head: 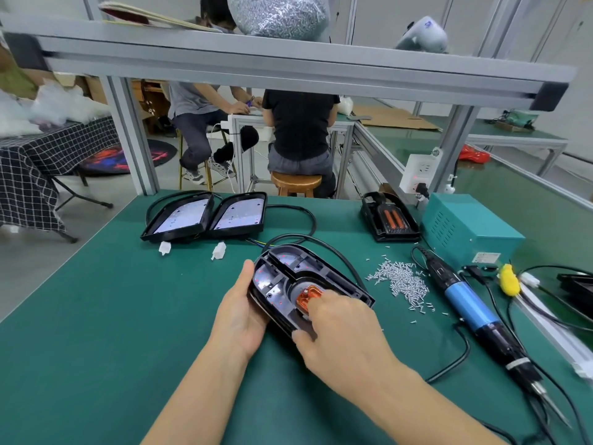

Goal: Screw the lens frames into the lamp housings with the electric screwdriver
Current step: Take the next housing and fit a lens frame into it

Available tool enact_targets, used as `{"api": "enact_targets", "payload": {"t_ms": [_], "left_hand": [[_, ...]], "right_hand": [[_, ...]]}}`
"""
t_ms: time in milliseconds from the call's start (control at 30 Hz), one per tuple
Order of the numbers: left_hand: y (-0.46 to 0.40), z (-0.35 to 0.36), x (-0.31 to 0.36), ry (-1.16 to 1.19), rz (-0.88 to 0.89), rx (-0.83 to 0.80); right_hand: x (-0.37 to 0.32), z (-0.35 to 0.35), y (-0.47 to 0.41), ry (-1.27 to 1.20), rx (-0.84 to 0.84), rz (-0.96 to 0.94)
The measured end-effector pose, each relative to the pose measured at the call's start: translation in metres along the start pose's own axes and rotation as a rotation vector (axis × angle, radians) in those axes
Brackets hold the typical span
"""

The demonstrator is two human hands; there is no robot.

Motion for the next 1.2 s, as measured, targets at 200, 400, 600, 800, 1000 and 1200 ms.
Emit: {"api": "enact_targets", "payload": {"t_ms": [200, 400, 600, 800, 1000, 1200], "left_hand": [[0.001, -0.001, 0.002, -0.026, 0.021, 0.046], [-0.002, -0.005, 0.005, -0.05, 0.061, 0.076], [-0.003, -0.008, 0.007, -0.084, 0.071, 0.077], [-0.005, -0.007, 0.005, -0.074, 0.045, 0.078], [-0.007, -0.01, 0.007, -0.097, 0.074, 0.128], [-0.005, -0.011, 0.01, -0.044, 0.068, 0.113]], "right_hand": [[0.001, -0.004, 0.004, 0.235, -0.022, -0.071], [0.003, 0.002, 0.008, 0.16, -0.045, -0.117], [0.007, -0.001, 0.012, 0.108, 0.12, -0.201], [0.021, 0.004, 0.014, 0.035, 0.127, -0.187], [0.025, -0.015, 0.005, -0.34, 0.277, -0.064], [0.06, -0.036, -0.027, -1.61, 0.154, 0.35]]}}
Point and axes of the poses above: each hand's wrist, its own y-axis away from the middle knuckle, its own z-axis out of the palm, x = y × z, the point moved 4 cm from there along -y, towards the middle knuckle, and after that the axes turned 11 degrees about -z, right-handed, at the moved point
